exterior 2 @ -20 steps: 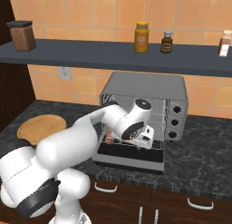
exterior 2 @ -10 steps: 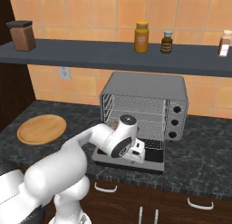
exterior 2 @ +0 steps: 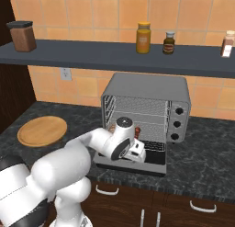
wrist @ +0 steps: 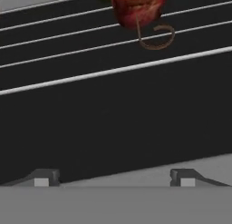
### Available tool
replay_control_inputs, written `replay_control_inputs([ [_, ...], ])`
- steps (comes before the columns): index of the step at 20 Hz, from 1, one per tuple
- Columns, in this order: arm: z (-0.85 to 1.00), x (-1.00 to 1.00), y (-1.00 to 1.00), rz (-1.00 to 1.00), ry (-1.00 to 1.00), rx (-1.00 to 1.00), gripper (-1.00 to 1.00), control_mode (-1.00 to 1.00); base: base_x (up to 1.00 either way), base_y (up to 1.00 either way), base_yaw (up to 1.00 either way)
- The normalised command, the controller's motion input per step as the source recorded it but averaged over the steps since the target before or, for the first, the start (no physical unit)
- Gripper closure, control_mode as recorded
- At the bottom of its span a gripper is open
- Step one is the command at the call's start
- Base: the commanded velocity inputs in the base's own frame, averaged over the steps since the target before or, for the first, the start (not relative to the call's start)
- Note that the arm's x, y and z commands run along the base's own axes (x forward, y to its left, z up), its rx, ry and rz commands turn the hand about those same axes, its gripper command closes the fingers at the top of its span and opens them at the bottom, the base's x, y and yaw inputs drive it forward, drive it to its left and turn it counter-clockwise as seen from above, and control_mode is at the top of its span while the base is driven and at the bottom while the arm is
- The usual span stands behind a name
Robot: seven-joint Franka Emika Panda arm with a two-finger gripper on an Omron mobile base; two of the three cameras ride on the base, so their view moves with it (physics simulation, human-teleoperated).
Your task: Pick up the kebab skewer and baguette bread, and place them inside the toaster oven. Close the toaster oven door and start by setting the timer.
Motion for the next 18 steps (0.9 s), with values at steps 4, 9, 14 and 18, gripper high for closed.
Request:
replay_control_inputs([
  [4, -0.14, 0.37, 0.00, -0.15, 0.00, -0.03, -1.00, -1.00, 0.00, 0.00, 0.00],
  [9, -0.10, 0.36, 0.00, -0.15, 0.00, -0.02, -1.00, -1.00, 0.00, 0.00, 0.00],
  [14, -0.05, 0.37, 0.00, -0.16, 0.00, 0.00, -1.00, -1.00, 0.00, 0.00, 0.00],
  [18, 0.00, 0.44, -0.02, -0.17, 0.00, 0.00, -1.00, -1.00, 0.00, 0.00, 0.00],
])
